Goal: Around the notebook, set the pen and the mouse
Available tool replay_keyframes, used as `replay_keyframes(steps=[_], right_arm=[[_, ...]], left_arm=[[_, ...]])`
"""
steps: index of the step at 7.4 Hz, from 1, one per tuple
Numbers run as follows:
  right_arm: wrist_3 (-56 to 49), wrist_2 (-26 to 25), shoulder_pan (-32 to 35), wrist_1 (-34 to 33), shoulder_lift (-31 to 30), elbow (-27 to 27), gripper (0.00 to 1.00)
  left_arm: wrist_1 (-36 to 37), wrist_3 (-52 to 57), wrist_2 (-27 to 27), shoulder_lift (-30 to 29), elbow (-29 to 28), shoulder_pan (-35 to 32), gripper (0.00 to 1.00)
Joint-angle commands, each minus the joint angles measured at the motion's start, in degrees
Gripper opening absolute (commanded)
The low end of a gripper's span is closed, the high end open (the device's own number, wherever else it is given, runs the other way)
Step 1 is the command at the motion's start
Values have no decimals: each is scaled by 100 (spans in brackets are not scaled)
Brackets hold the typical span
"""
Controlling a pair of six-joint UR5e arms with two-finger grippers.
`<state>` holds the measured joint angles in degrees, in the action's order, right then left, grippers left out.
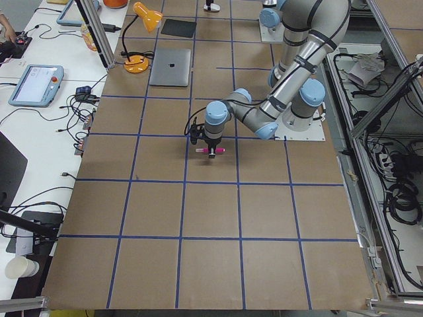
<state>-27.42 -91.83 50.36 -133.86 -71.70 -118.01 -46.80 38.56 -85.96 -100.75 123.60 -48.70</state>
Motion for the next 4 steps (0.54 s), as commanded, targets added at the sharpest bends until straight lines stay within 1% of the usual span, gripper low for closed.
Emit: replay_keyframes(steps=[1,2,3,4], right_arm=[[8,-28,-9,0,68,15,100],[26,-37,-9,0,77,-2,100],[26,-28,-9,0,77,-2,91],[43,-28,-9,0,77,-2,75]], left_arm=[[-810,-2025,9,599,-3,-856,0],[-840,-2802,-17,697,-38,-1243,0],[-892,-3984,27,785,-38,-1586,0],[-875,-5223,36,751,-47,-2181,0]])
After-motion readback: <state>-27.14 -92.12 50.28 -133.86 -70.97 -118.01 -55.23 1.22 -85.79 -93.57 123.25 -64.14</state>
